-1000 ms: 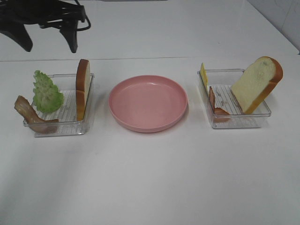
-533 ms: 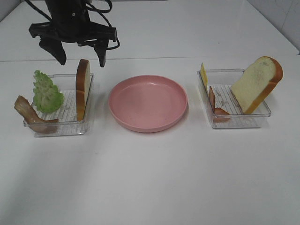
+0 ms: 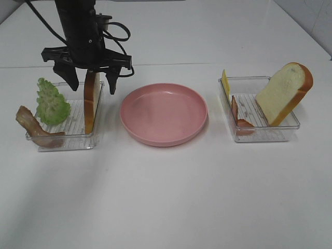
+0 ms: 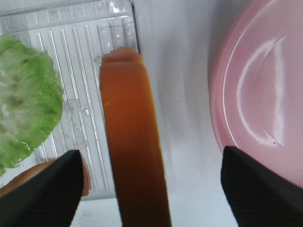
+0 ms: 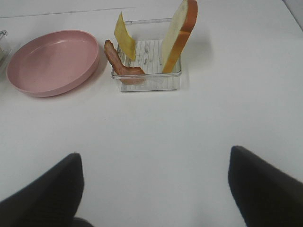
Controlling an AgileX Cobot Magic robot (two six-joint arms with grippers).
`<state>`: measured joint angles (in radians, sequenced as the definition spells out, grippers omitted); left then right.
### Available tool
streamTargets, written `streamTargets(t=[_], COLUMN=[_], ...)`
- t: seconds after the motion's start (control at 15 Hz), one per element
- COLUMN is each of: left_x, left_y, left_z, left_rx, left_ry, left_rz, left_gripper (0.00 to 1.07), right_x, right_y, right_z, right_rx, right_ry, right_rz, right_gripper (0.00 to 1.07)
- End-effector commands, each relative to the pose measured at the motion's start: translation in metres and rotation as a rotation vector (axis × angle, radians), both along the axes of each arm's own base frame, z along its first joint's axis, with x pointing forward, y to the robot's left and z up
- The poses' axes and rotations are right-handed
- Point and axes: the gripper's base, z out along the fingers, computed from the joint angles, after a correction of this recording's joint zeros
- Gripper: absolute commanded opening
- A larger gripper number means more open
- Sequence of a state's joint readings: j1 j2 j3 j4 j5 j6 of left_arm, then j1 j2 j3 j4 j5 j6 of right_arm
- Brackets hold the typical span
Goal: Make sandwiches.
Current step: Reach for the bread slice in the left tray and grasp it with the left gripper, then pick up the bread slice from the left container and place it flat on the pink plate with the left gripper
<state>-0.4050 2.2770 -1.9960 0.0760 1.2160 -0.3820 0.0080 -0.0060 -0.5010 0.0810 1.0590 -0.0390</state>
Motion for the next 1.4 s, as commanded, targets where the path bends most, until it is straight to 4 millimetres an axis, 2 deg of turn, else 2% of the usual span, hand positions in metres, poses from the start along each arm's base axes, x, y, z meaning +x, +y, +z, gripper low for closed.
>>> streamTargets(t=[0.07,0.27,0.33,0.4,0.53,0.6,0.8,0.87,1.0,1.13,1.27,1.4], left_x=[0.002,0.004,0.005,0.004,0.001,-0.002,-0.014,-0.021,-0.033,-0.033,-0.018,-0.004], left_y=[0.002,0.004,0.004,0.004,0.006,0.007,0.004,0.003,0.0,-0.001,-0.002,-0.011], left_z=[-0.001,-0.001,-0.001,0.0,0.009,0.019,0.061,0.081,0.107,0.113,0.101,0.078], left_rx=[0.009,0.031,0.034,0.036,0.046,0.051,-0.059,-0.113,-0.195,-0.331,-0.552,-0.663], left_ry=[-0.01,-0.035,-0.035,-0.032,-0.012,0.0,-0.057,-0.08,-0.11,-0.1,-0.071,-0.05], left_rz=[0.008,0.0,0.0,0.0,0.004,0.002,-0.004,-0.03,-0.112,-0.169,-0.165,-0.161], left_gripper=[0.59,0.26,0.04,0.0,0.0,0.0,0.0,0.0,0.0,0.0,0.0,0.0], right_x=[-0.001,-0.001,-0.001,-0.001,-0.001,-0.001,-0.001,-0.001,-0.001,-0.001,-0.001,-0.001], right_y=[0.0,0.0,0.0,0.0,0.0,0.0,0.0,0.0,0.0,0.0,0.0,0.0], right_z=[0.0,0.0,0.0,0.0,0.0,0.0,0.0,0.0,0.0,0.0,0.0,0.0], right_rx=[-0.006,-0.006,-0.006,-0.006,-0.006,-0.006,-0.006,-0.006,-0.006,-0.006,-0.006,-0.006], right_ry=[-0.014,-0.014,-0.014,-0.014,-0.014,-0.014,-0.014,-0.014,-0.014,-0.014,-0.014,-0.014], right_rz=[-0.001,-0.001,-0.001,-0.001,-0.001,-0.001,-0.001,-0.001,-0.001,-0.001,-0.001,-0.001], right_gripper=[0.78,0.78,0.78,0.78,0.78,0.78,0.78,0.78,0.78,0.78,0.78,0.78])
